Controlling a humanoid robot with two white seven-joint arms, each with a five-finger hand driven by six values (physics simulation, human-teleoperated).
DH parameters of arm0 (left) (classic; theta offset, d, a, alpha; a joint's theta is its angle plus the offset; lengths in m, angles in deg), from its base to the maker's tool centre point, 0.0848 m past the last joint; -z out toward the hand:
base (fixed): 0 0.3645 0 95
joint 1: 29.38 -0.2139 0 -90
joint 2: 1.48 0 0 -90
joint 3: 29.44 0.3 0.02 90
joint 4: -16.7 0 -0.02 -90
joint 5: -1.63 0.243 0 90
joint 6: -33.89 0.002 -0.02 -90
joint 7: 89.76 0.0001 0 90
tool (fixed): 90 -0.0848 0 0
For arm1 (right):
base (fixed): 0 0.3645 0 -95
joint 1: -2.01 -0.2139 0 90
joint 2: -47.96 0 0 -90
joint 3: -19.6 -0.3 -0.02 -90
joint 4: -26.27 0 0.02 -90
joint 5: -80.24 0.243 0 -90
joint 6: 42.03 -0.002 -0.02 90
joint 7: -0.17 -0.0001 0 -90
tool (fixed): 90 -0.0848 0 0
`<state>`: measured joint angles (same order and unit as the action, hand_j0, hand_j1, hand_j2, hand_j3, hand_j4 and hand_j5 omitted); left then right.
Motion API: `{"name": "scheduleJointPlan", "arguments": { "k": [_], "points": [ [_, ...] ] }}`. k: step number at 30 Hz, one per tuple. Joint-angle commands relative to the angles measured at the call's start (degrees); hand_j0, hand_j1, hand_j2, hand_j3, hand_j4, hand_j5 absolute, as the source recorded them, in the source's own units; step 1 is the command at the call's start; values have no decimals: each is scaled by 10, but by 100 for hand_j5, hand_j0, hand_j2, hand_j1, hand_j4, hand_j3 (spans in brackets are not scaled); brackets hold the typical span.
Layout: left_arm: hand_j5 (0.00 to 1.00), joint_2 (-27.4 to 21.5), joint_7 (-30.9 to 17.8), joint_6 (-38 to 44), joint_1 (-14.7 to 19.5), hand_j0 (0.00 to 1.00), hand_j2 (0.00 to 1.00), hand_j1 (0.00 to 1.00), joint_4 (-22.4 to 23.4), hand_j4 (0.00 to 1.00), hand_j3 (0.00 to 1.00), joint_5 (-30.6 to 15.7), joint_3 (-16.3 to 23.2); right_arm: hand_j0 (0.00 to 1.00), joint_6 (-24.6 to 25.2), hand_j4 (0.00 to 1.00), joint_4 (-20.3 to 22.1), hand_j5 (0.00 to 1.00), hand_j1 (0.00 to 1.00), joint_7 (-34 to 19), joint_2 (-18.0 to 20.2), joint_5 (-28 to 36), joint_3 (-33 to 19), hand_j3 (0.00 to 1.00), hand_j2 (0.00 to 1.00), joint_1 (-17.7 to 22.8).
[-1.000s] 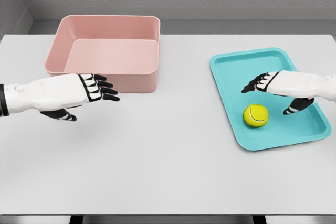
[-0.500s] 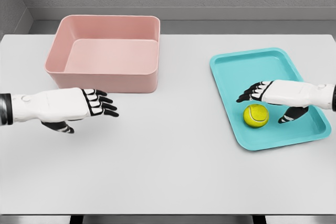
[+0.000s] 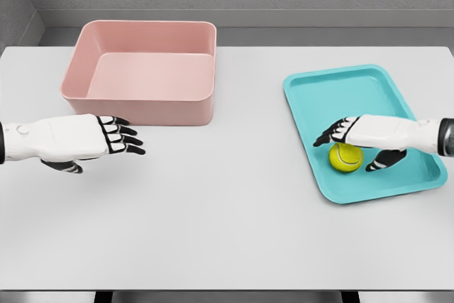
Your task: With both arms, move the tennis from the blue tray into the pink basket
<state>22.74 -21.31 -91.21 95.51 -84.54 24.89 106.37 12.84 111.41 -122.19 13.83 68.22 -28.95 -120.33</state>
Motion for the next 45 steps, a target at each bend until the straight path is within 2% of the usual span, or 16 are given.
{"name": "scheduleJointPlan", "arguments": {
  "k": [1, 4, 6, 15, 17, 20, 22, 25, 32, 45],
  "points": [
    [100, 0, 0, 1, 0, 100, 100, 100, 0, 100, 100, -1, 1, 92, 1, 92, -6, 92, 92, 0, -3, 3, 4, 92, 92, 0],
    [100, 7, 0, 1, 0, 100, 100, 100, 0, 100, 100, 1, 1, 91, 1, 91, -13, 91, 91, 0, -5, 3, 7, 91, 91, 0],
    [100, 20, 0, 1, 2, 100, 100, 100, 0, 100, 100, 3, 19, 90, 1, 90, -16, 90, 90, 0, -5, 3, 10, 90, 90, 0],
    [100, 44, -3, 1, 4, 100, 100, 100, -1, 100, 100, 0, 20, 85, 1, 85, -19, 85, 85, 0, -6, 3, 10, 85, 85, 0],
    [100, 44, -54, 1, 12, 100, 100, 100, -1, 100, 100, 0, 20, 84, 1, 84, -19, 84, 84, 0, -6, 3, 10, 84, 84, 0],
    [100, 43, -65, 1, 21, 100, 100, 100, -1, 100, 100, -1, 20, 83, 1, 83, -19, 83, 83, 0, -6, 3, 10, 83, 83, 0],
    [100, 41, -112, 1, 24, 100, 100, 100, -1, 100, 100, -1, 20, 83, 1, 83, -19, 83, 83, 0, -6, 3, 10, 83, 83, 0],
    [100, 40, -134, 1, 36, 100, 100, 100, -1, 100, 100, -2, 21, 83, 1, 83, -24, 83, 83, -1, -12, 3, 15, 83, 83, 2],
    [100, 44, -134, 1, 46, 100, 100, 100, -1, 100, 100, -14, 20, 83, 1, 83, -32, 83, 83, -1, -15, 2, 15, 83, 83, 2],
    [100, 41, -134, 1, 46, 100, 100, 100, -1, 100, 100, -14, 21, 68, 1, 68, -45, 68, 68, -4, -23, 2, 20, 68, 68, 2]
  ]
}}
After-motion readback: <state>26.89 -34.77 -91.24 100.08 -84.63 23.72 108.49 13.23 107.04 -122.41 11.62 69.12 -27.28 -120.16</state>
